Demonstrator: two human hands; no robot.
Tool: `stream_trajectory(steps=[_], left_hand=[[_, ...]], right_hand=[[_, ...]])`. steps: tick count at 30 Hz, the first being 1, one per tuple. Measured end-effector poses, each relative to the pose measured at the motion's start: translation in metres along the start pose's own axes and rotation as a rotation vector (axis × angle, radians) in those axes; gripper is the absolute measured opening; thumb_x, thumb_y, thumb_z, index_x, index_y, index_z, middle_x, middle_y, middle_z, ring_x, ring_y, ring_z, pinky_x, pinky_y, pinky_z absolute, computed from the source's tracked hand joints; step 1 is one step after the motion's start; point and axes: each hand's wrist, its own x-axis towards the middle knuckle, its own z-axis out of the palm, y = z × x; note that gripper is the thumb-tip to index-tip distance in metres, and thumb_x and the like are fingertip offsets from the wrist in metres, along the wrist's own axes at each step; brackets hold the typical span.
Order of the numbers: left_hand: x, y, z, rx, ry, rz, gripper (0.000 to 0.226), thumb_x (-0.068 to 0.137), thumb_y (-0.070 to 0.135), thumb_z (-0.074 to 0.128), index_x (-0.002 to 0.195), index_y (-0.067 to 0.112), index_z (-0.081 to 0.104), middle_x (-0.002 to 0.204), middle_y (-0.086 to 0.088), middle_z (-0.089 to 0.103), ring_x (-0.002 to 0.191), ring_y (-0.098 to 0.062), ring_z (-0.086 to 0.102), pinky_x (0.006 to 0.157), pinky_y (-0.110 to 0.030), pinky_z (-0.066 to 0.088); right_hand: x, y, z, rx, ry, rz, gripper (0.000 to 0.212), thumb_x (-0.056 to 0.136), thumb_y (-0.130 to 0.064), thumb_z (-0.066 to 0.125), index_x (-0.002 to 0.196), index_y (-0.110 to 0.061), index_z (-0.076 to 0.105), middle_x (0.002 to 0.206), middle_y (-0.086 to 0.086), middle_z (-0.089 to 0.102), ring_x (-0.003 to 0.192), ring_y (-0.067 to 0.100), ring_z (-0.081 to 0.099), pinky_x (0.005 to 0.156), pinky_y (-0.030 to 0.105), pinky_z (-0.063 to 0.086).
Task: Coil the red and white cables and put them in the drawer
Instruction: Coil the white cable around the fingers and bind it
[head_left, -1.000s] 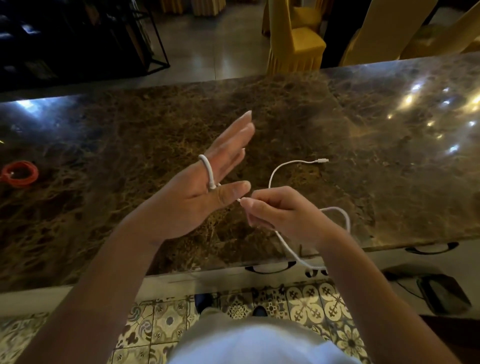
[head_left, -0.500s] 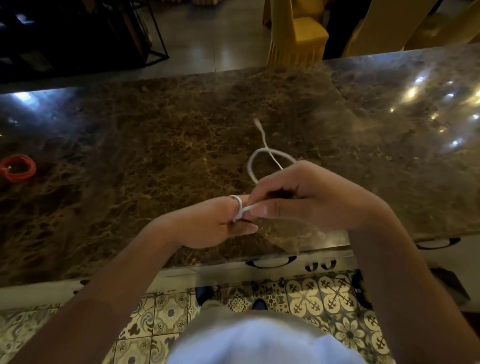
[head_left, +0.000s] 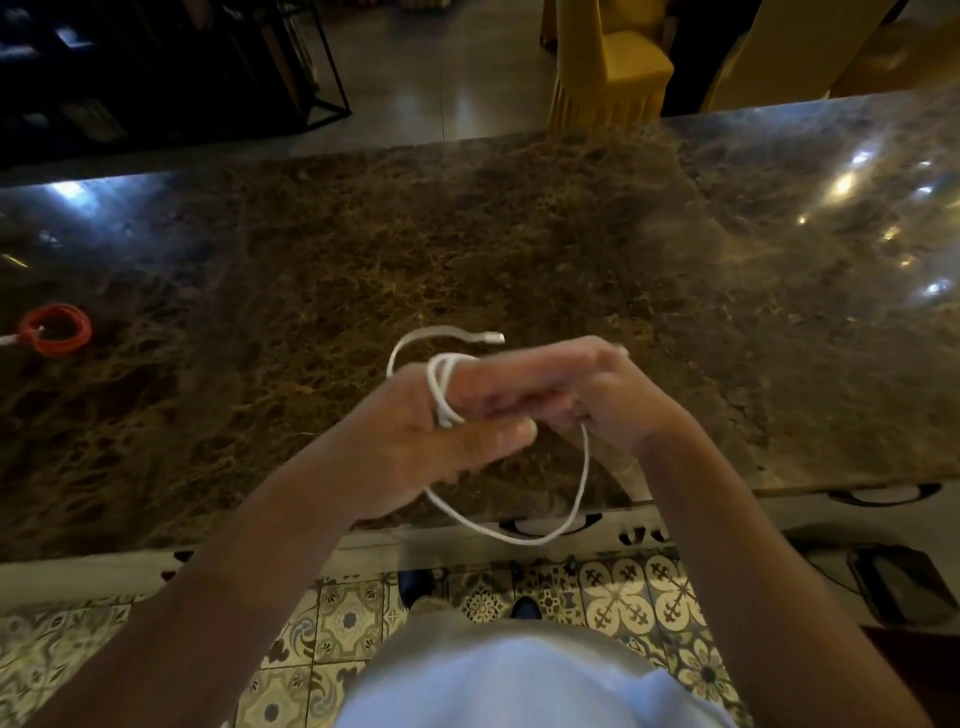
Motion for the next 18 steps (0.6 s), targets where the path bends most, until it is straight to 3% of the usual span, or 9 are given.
stream_trajectory(steps=[4, 7, 10, 13, 15, 18], left_hand=[[0.001, -0.002, -0.001, -0.016, 0.016, -0.029, 0.071, 0.099, -0.001, 0.062, 0.160, 0.008, 0.027, 0.170, -0.009, 0.033, 0.159, -0.021, 0.031, 0.125, -0.037, 0.033], [0.002, -0.003, -0.004, 0.008, 0.021, -0.042, 0.095, 0.092, 0.027, 0.078, 0.163, 0.007, 0.019, 0.174, -0.007, 0.025, 0.161, -0.019, 0.022, 0.129, -0.039, 0.024], [0.003, -0.004, -0.014, 0.088, 0.051, -0.036, 0.114, 0.082, 0.043, 0.084, 0.164, 0.006, 0.014, 0.175, -0.006, 0.019, 0.163, -0.019, 0.014, 0.131, -0.042, 0.017], [0.006, -0.009, -0.027, 0.167, 0.122, -0.030, 0.125, 0.076, 0.056, 0.085, 0.164, 0.004, 0.013, 0.176, -0.006, 0.016, 0.164, -0.019, 0.011, 0.132, -0.044, 0.013], [0.006, -0.016, -0.028, 0.138, 0.138, -0.066, 0.131, 0.073, 0.068, 0.081, 0.165, 0.005, 0.011, 0.176, -0.005, 0.013, 0.164, -0.016, 0.008, 0.133, -0.044, 0.010], [0.005, -0.030, -0.022, 0.061, 0.175, -0.108, 0.132, 0.073, 0.082, 0.068, 0.165, 0.007, 0.012, 0.176, -0.003, 0.016, 0.163, -0.014, 0.010, 0.133, -0.042, 0.009]], right_hand=[[-0.001, 0.010, 0.013, -0.063, 0.047, 0.060, 0.038, 0.100, -0.043, 0.064, 0.077, -0.013, 0.071, 0.059, 0.014, 0.041, 0.047, 0.015, 0.033, 0.046, 0.023, 0.027], [-0.002, 0.009, 0.029, -0.160, 0.052, 0.086, 0.041, 0.101, -0.041, 0.055, 0.072, -0.016, 0.068, 0.056, 0.002, 0.045, 0.046, 0.009, 0.036, 0.048, 0.018, 0.032], [-0.009, 0.005, 0.038, -0.309, 0.085, 0.118, 0.052, 0.104, -0.047, 0.051, 0.073, -0.008, 0.064, 0.061, 0.005, 0.049, 0.054, 0.019, 0.042, 0.057, 0.030, 0.039], [-0.022, -0.008, 0.048, -0.560, 0.112, 0.060, 0.040, 0.108, -0.039, 0.049, 0.075, -0.019, 0.062, 0.065, -0.002, 0.054, 0.056, 0.014, 0.048, 0.056, 0.032, 0.040], [-0.027, -0.018, 0.058, -0.780, 0.068, 0.002, 0.036, 0.108, -0.039, 0.047, 0.084, -0.019, 0.064, 0.065, -0.005, 0.059, 0.054, 0.012, 0.053, 0.054, 0.030, 0.043], [-0.029, -0.030, 0.068, -1.052, 0.000, -0.029, 0.033, 0.105, -0.043, 0.046, 0.090, -0.019, 0.062, 0.065, -0.006, 0.059, 0.055, 0.016, 0.053, 0.057, 0.039, 0.047]])
